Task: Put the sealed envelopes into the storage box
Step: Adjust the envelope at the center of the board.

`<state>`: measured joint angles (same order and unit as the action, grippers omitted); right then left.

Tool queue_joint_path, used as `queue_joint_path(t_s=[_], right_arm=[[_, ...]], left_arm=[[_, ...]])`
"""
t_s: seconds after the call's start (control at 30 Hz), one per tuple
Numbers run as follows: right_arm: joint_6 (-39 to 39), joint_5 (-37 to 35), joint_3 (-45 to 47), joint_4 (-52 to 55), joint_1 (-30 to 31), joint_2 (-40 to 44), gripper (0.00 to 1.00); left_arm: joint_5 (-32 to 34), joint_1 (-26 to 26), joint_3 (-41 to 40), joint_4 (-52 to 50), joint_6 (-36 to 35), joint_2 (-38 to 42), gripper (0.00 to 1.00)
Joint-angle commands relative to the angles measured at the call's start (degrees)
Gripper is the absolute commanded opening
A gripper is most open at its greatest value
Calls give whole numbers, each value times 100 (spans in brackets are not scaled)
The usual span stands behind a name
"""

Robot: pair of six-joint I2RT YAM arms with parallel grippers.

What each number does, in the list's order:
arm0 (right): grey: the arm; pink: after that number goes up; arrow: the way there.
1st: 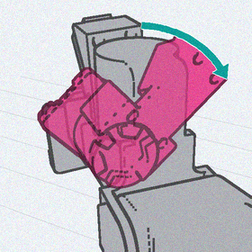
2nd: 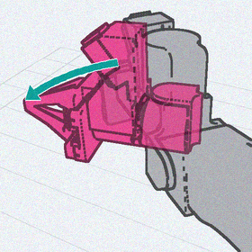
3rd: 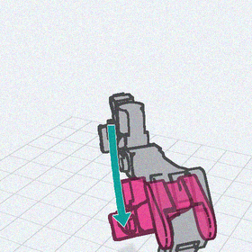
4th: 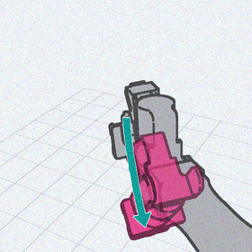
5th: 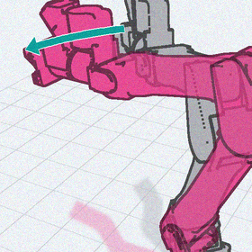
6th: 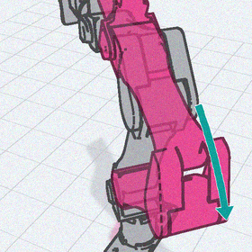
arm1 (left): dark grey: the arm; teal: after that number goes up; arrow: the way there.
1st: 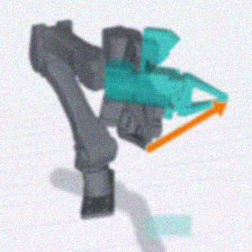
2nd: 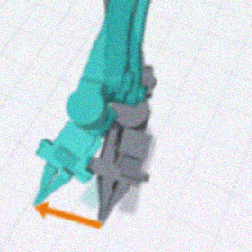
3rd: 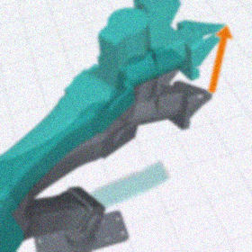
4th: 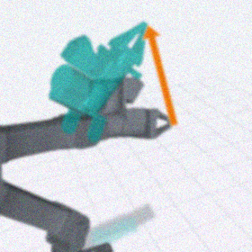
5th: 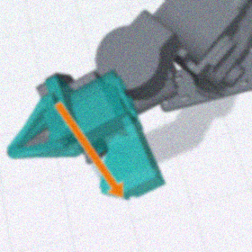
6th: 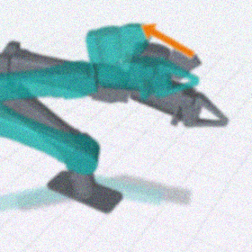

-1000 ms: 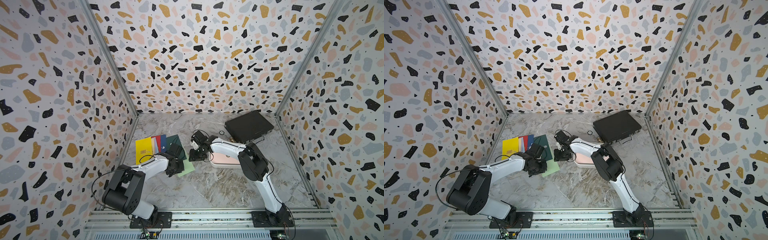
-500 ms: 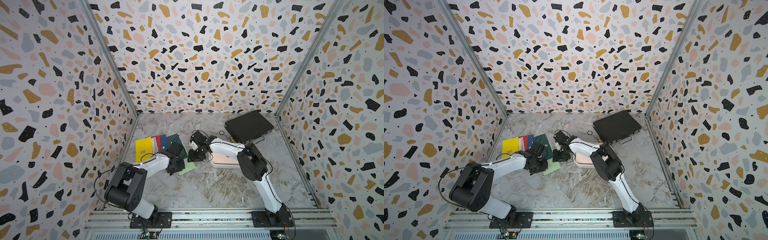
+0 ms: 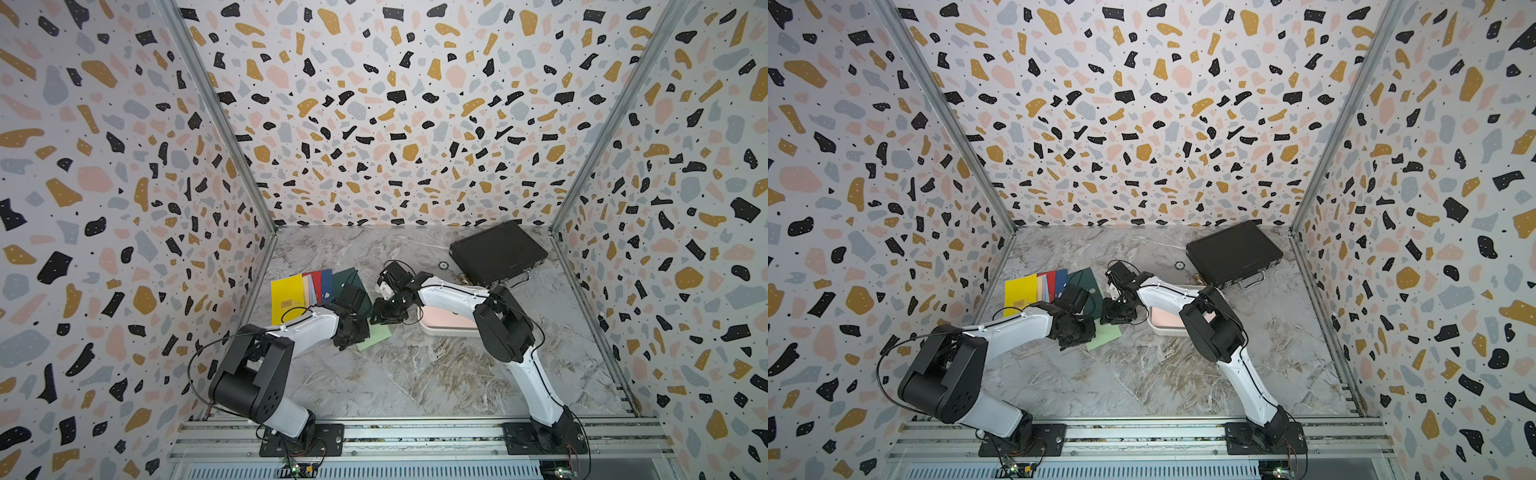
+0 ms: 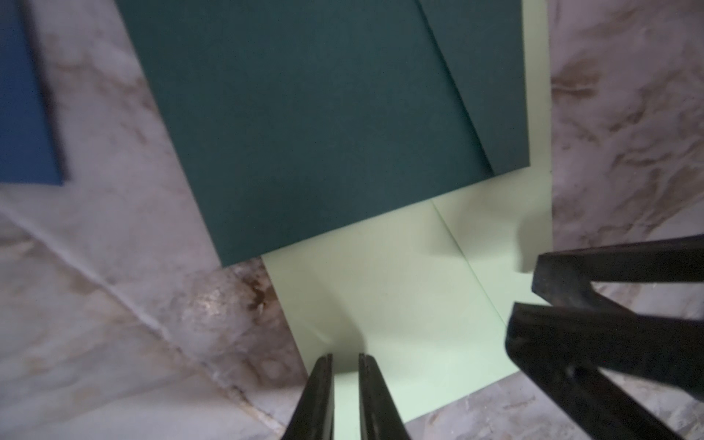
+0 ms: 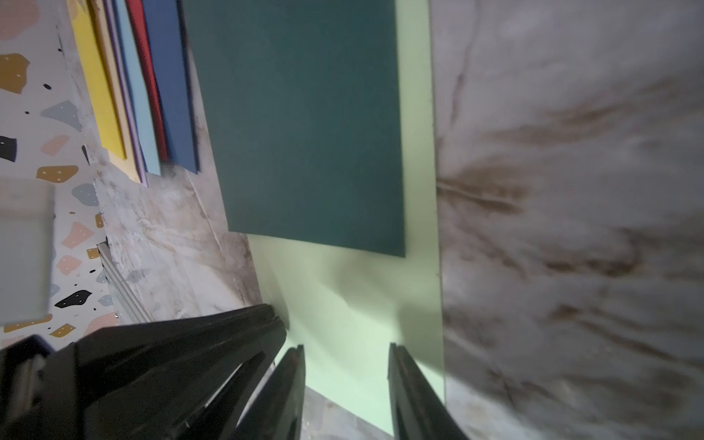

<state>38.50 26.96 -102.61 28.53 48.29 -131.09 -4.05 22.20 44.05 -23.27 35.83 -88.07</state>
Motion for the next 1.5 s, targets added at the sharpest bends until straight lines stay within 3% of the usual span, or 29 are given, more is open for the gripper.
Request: queue_joint_path(t_s=[0.0,0.17,0.3,0.53,0.67,0.83,1.23,1.47], right_arm=[[-266,-445,-242,383,22,219,42],[-794,-1099,-866,1087,14,-94,42],[-778,-1059,-793,1083,22,-176,41],[-607,-919,278,670,115,267,34],[-584,-905,1060,441,213,679,32],[-562,-1000,2087,171,427,1310,29],[-777,-1256,3133,-68,583,2394,26],[-847,-1368,3517,-22,579,2962,26]], left_arm=[[-299,6,-307,13,53,-143,18],[-902,46,-617,366,173,73,18],[-1071,127,-860,448,274,304,18],[-970,140,-825,-115,173,1036,23],[-797,135,-720,-509,176,1539,31],[-348,127,-626,-811,189,1924,35],[-604,131,300,-27,-177,765,29],[-956,161,764,326,-208,-542,26]])
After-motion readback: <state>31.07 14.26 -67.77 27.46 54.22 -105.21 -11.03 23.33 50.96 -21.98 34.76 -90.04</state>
